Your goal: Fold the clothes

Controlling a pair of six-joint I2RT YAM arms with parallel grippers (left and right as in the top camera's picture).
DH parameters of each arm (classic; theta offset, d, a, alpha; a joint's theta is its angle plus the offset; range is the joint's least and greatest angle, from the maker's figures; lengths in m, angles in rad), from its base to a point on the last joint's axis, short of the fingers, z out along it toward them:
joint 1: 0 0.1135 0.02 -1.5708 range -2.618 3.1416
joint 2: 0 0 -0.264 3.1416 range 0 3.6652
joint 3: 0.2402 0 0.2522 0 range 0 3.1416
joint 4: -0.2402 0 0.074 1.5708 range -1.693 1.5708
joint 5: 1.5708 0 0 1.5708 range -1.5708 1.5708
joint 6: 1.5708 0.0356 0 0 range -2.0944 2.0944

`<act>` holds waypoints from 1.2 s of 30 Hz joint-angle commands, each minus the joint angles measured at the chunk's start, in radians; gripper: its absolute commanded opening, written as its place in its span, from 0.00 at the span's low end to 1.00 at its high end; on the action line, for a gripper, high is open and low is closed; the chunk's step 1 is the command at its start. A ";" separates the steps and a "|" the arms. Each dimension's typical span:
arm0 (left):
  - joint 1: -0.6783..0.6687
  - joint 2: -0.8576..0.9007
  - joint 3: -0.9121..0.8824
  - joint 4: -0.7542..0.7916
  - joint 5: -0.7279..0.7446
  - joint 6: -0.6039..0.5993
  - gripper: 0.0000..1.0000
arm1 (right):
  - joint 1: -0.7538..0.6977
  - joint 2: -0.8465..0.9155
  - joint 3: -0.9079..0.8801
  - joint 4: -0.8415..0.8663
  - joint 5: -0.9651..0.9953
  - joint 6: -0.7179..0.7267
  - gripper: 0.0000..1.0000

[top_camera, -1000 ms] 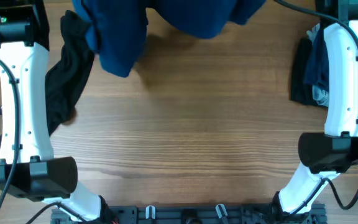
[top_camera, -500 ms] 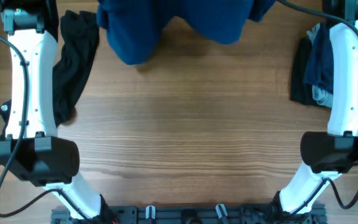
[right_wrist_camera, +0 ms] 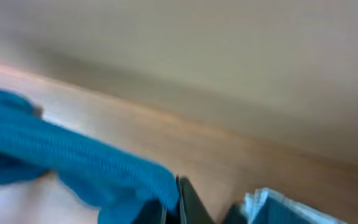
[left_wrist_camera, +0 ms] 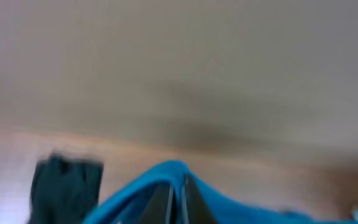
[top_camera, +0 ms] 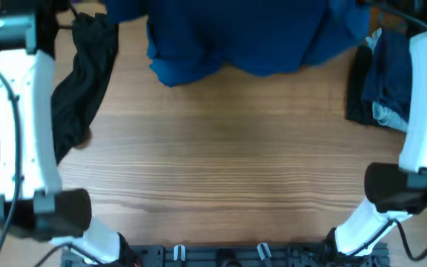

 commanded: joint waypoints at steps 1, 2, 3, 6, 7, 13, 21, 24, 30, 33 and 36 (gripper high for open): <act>0.027 -0.123 0.014 -0.183 0.004 0.007 0.04 | -0.021 -0.067 0.012 -0.155 -0.080 0.026 0.04; 0.027 -0.136 0.014 -0.233 0.005 0.018 0.04 | -0.021 -0.072 0.012 -0.200 -0.088 0.027 0.04; 0.027 -0.151 0.014 -0.293 0.005 0.043 0.04 | -0.021 -0.081 0.012 -0.262 -0.090 0.045 0.04; 0.025 -0.182 0.014 -0.441 0.006 0.055 0.04 | -0.020 -0.104 0.012 -0.410 -0.127 0.045 0.04; 0.023 -0.191 0.014 -0.497 0.008 0.055 0.04 | -0.021 -0.110 0.012 -0.451 -0.145 0.045 0.04; -0.001 -0.205 0.014 -0.788 0.003 0.089 0.04 | -0.018 -0.182 -0.015 -0.539 -0.167 0.185 0.04; -0.001 -0.277 0.000 -0.966 -0.030 0.045 0.04 | -0.017 -0.424 -0.151 -0.539 -0.129 0.306 0.04; -0.001 -0.375 -0.001 -0.966 -0.031 0.005 0.04 | -0.017 -0.542 -0.340 -0.539 -0.130 0.336 0.04; -0.001 -0.528 -0.178 -0.965 -0.030 -0.009 0.04 | -0.017 -0.664 -0.718 -0.538 -0.137 0.358 0.04; -0.001 -0.531 -0.326 -0.949 -0.029 -0.025 0.04 | -0.017 -0.668 -0.761 -0.538 -0.138 0.357 0.04; -0.001 -0.525 -0.436 -0.825 -0.005 -0.025 0.04 | -0.017 -0.660 -0.763 -0.486 -0.137 0.320 0.04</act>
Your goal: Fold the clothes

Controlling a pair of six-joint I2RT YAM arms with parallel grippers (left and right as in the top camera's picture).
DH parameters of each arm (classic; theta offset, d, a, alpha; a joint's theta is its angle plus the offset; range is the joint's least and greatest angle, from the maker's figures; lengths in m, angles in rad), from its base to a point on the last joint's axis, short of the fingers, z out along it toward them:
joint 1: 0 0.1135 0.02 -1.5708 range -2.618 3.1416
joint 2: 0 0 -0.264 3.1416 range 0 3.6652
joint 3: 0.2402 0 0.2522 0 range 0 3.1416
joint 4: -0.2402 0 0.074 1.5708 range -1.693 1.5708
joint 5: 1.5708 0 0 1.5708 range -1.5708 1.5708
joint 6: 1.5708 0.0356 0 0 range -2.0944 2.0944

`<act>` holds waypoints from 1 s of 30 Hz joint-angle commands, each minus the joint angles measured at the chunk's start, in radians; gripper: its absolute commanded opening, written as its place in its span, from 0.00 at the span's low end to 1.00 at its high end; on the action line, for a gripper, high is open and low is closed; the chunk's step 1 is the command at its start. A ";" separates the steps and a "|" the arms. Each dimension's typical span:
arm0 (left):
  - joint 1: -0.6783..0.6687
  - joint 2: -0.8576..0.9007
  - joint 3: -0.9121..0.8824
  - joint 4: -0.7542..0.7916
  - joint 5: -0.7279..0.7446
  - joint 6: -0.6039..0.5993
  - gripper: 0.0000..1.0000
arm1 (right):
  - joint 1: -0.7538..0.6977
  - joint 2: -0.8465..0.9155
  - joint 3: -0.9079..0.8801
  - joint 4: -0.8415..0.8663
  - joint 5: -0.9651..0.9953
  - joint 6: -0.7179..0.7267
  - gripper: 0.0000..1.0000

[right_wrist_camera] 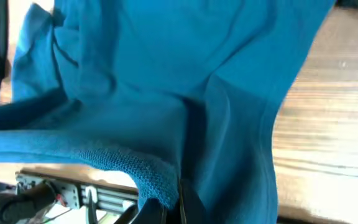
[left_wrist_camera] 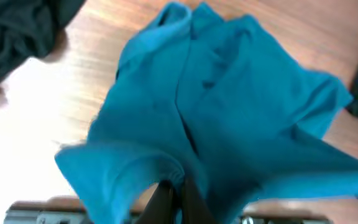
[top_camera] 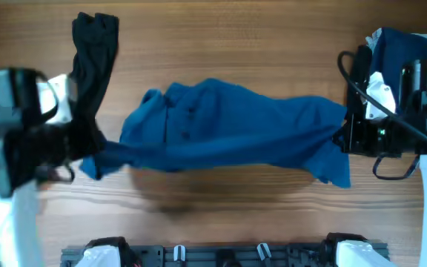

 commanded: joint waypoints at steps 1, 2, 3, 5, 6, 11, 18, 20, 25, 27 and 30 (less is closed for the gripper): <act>0.000 0.024 -0.117 0.207 0.025 -0.018 0.04 | -0.008 -0.001 0.004 0.117 0.002 -0.036 0.04; 0.000 0.034 -0.125 0.283 0.028 -0.018 0.04 | -0.008 0.012 0.004 0.184 0.004 -0.039 0.04; 0.000 0.051 -0.129 0.383 0.027 -0.018 0.04 | -0.008 0.031 0.004 0.264 0.002 -0.037 0.04; 0.000 0.111 -0.129 0.605 0.027 -0.017 0.04 | -0.008 0.082 0.004 0.441 0.002 -0.035 0.04; 0.000 0.150 -0.129 0.723 0.027 -0.018 0.04 | -0.008 0.117 0.004 0.557 0.001 -0.033 0.04; 0.001 0.381 -0.112 1.339 0.024 -0.076 0.04 | -0.007 0.293 0.006 1.226 0.003 0.043 0.04; 0.001 0.569 0.392 1.522 0.027 -0.069 0.04 | -0.007 0.353 0.103 1.721 0.111 0.224 0.04; 0.001 0.581 0.587 1.444 0.017 -0.028 0.04 | -0.007 0.353 0.167 1.716 0.115 0.183 0.04; 0.001 0.581 0.715 1.257 0.013 0.023 0.04 | -0.007 0.353 0.215 1.604 0.115 0.132 0.04; 0.001 0.587 0.711 1.100 0.013 0.092 0.04 | -0.007 0.360 0.215 1.484 0.115 0.093 0.04; 0.001 0.617 0.710 0.827 0.008 0.174 0.04 | -0.007 0.362 0.214 1.273 0.123 0.020 0.04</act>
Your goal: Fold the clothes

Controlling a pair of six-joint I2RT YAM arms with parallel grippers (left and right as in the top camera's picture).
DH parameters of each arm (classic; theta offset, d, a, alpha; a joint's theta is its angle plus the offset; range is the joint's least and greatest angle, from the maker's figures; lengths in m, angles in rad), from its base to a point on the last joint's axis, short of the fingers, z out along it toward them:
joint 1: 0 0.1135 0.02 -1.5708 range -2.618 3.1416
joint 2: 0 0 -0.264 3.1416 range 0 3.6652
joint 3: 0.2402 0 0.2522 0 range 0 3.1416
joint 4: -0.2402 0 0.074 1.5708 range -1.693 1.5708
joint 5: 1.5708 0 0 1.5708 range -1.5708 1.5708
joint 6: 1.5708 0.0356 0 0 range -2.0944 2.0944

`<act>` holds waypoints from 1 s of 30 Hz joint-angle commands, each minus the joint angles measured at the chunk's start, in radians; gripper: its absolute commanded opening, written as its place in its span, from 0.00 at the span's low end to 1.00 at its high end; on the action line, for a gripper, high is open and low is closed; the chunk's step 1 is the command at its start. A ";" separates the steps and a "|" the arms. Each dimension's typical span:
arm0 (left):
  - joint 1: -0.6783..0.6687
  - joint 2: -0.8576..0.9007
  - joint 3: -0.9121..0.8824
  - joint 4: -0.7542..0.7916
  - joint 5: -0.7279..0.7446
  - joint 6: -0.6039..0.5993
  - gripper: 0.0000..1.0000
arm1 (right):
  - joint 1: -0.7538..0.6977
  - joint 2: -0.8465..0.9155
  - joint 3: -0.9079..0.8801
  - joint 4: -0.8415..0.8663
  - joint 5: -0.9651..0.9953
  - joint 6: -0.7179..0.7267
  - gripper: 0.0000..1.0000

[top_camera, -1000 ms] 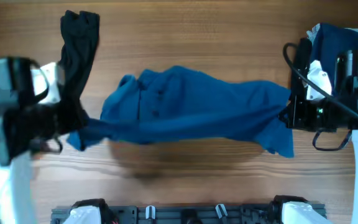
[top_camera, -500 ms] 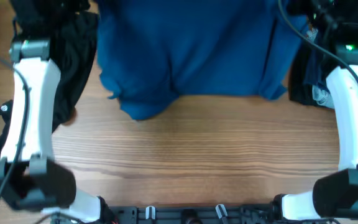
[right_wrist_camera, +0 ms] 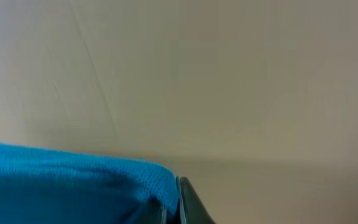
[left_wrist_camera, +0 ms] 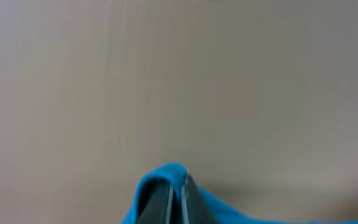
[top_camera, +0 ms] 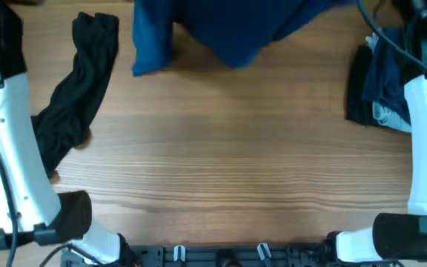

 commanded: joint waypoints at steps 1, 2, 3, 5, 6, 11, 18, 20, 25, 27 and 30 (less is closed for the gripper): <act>0.011 0.075 -0.016 -0.206 -0.043 0.135 0.04 | -0.010 0.008 0.006 -0.135 0.063 -0.095 0.04; 0.013 0.082 -0.016 -0.271 -0.051 0.150 0.04 | -0.010 0.008 0.006 -0.185 0.063 -0.103 0.04; 0.013 0.089 -0.016 -0.338 -0.065 0.163 0.04 | -0.010 0.008 0.006 -0.235 0.062 -0.116 0.04; 0.015 0.101 -0.016 -0.489 -0.123 0.162 0.04 | -0.010 0.008 0.006 -0.364 0.062 -0.115 0.04; 0.018 0.101 -0.016 -0.542 -0.136 0.162 0.04 | -0.010 0.008 0.006 -0.419 0.062 -0.115 0.04; 0.022 0.103 -0.016 -0.816 -0.151 0.142 0.04 | -0.010 0.008 0.006 -0.714 0.054 -0.116 0.10; 0.018 0.103 -0.036 -0.996 -0.136 0.043 0.04 | -0.010 0.008 0.006 -1.017 -0.003 -0.123 0.07; 0.008 0.098 -0.067 -0.996 -0.120 0.024 0.04 | -0.010 0.008 0.006 -1.098 -0.002 -0.123 0.04; -0.037 0.099 -0.248 -0.988 -0.126 0.027 0.04 | -0.008 0.008 0.006 -1.211 -0.006 -0.142 0.04; -0.045 0.099 -0.333 -0.955 -0.133 0.026 0.04 | 0.004 0.008 -0.001 -1.229 -0.021 -0.142 0.05; -0.051 0.099 -0.419 -0.895 -0.133 0.026 0.04 | 0.056 0.008 -0.062 -1.237 -0.065 -0.140 0.12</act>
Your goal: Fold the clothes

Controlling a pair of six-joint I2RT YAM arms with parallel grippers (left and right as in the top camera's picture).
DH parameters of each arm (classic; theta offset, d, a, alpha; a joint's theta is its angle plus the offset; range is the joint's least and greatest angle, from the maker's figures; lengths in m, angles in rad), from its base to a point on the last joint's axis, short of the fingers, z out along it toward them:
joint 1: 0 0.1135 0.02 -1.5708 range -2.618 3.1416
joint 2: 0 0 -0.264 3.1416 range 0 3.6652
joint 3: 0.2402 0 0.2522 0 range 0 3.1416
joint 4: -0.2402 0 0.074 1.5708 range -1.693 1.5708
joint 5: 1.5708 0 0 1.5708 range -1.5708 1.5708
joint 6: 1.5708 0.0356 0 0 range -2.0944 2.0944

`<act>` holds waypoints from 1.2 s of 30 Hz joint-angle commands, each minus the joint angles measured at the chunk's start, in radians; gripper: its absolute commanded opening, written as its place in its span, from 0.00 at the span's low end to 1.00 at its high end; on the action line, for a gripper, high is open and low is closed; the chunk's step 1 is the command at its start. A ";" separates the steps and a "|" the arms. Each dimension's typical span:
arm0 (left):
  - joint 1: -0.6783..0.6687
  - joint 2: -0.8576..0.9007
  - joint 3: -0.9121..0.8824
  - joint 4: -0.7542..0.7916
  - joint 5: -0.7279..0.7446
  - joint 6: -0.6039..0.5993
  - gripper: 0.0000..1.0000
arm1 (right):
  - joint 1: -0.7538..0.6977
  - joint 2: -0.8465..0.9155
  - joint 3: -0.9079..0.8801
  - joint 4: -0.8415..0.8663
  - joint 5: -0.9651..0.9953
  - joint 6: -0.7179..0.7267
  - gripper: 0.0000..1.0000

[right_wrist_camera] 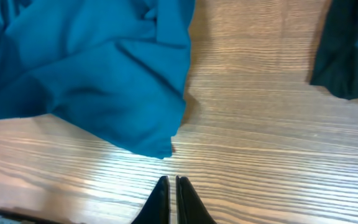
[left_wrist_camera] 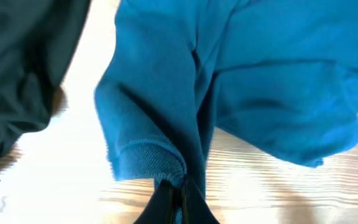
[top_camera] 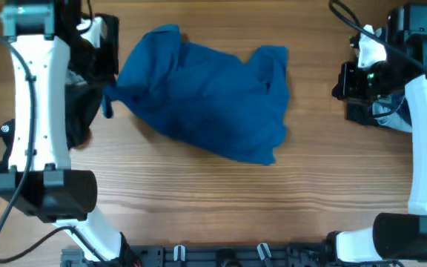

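Observation:
A blue shirt (top_camera: 206,104) lies rumpled across the middle of the wooden table (top_camera: 221,200). My left gripper (top_camera: 107,96) is at the shirt's left end, shut on a ribbed cuff or hem (left_wrist_camera: 151,160); the left wrist view shows that gripper (left_wrist_camera: 179,190) with the cloth pinched between its fingers. My right gripper (top_camera: 337,87) hovers to the right of the shirt, apart from it. In the right wrist view it (right_wrist_camera: 173,185) is shut with nothing in it, over bare wood just below the shirt's edge (right_wrist_camera: 157,146).
A black garment (top_camera: 80,119) lies at the left edge, partly behind my left arm, and shows as dark cloth (left_wrist_camera: 17,81) in the left wrist view. A pile of dark blue and black clothes (top_camera: 388,104) sits at the right edge, behind my right arm.
The shirt was hanging at the table's far edge from both grippers. Now it lies on the table. My right gripper has let go and is shut beside it. The left still holds the cuff.
Both grippers held the shirt at the far edge of the table. Then it was stretched low across the table between them. Then it was back at the far edge. Now it lies rumpled on the table, held only by my left gripper.

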 commanded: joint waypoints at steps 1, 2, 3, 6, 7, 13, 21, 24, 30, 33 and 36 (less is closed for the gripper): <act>-0.006 -0.016 -0.083 0.053 -0.005 -0.017 0.04 | 0.072 0.006 -0.087 -0.005 -0.080 -0.016 0.15; -0.006 -0.016 -0.092 0.065 -0.005 -0.017 0.04 | 0.101 0.006 -0.128 0.005 -0.092 -0.011 0.17; -0.006 -0.016 -0.094 0.070 -0.005 -0.017 0.04 | 0.129 0.006 -0.174 0.022 -0.093 0.014 0.18; -0.006 -0.016 -0.094 0.066 -0.026 -0.018 0.04 | 0.193 0.002 -0.322 0.103 -0.093 0.101 0.20; -0.006 -0.016 -0.094 0.062 -0.043 -0.018 0.04 | 0.212 -0.005 -0.381 0.139 -0.096 0.130 0.20; -0.007 -0.016 -0.097 0.064 -0.058 -0.043 0.04 | 0.322 -0.038 -0.656 0.358 -0.100 0.246 0.29; -0.007 -0.016 -0.123 0.108 -0.069 -0.074 0.04 | 0.399 -0.037 -0.864 0.631 -0.021 0.381 0.46; -0.007 -0.016 -0.141 0.138 -0.072 -0.074 0.04 | 0.399 -0.037 -0.898 0.699 0.041 0.407 0.49; -0.007 -0.016 -0.154 0.173 -0.096 -0.079 0.04 | 0.399 -0.036 -0.960 0.829 0.058 0.432 0.50; -0.007 -0.016 -0.154 0.177 -0.111 -0.081 0.04 | 0.399 -0.032 -0.988 0.873 0.058 0.433 0.51; -0.007 -0.016 -0.154 0.176 -0.111 -0.087 0.04 | 0.399 -0.022 -1.007 0.915 0.037 0.434 0.51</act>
